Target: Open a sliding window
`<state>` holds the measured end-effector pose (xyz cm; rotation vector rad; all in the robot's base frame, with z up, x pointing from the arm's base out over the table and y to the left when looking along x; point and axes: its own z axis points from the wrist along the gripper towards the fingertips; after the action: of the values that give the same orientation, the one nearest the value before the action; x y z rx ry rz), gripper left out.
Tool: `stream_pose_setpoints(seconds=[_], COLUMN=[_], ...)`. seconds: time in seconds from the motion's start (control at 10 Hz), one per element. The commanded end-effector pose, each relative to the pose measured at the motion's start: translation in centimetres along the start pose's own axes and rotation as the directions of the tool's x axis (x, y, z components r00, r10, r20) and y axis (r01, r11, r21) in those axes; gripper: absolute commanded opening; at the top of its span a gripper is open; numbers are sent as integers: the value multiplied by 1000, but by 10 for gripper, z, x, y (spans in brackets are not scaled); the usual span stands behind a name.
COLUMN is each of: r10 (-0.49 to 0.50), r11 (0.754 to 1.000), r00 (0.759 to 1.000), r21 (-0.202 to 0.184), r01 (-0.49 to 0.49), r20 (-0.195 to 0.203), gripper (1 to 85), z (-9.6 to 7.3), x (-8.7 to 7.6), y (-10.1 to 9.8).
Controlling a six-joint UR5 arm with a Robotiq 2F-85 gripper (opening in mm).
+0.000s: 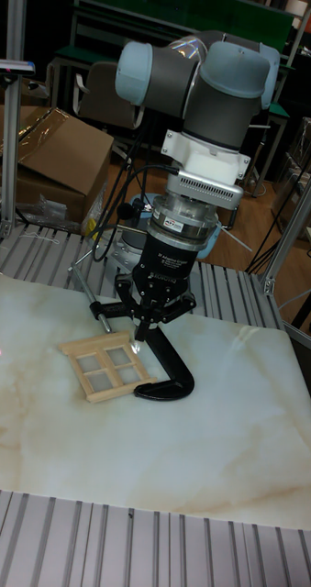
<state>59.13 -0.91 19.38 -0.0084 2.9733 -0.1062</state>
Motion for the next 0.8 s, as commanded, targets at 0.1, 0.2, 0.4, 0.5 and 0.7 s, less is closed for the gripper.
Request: stream_pose_setpoints(seconds=[0.1,0.2,0.4,0.5,0.7], r10=[-3,-5,-6,-6,-4], r11=[1000,1000,1000,1000,1000], r00=[1000,1000,1000,1000,1000], r21=[-5,6,4,3,1], r01=[3,5,6,6,4], r20=[-6,-7,-7,-7,-9], gripper=[7,7,7,7,7], z=[-3,-3,-3,-3,-3], x=[-1,-1,-1,-1,-1], y=[3,1,1,2,2])
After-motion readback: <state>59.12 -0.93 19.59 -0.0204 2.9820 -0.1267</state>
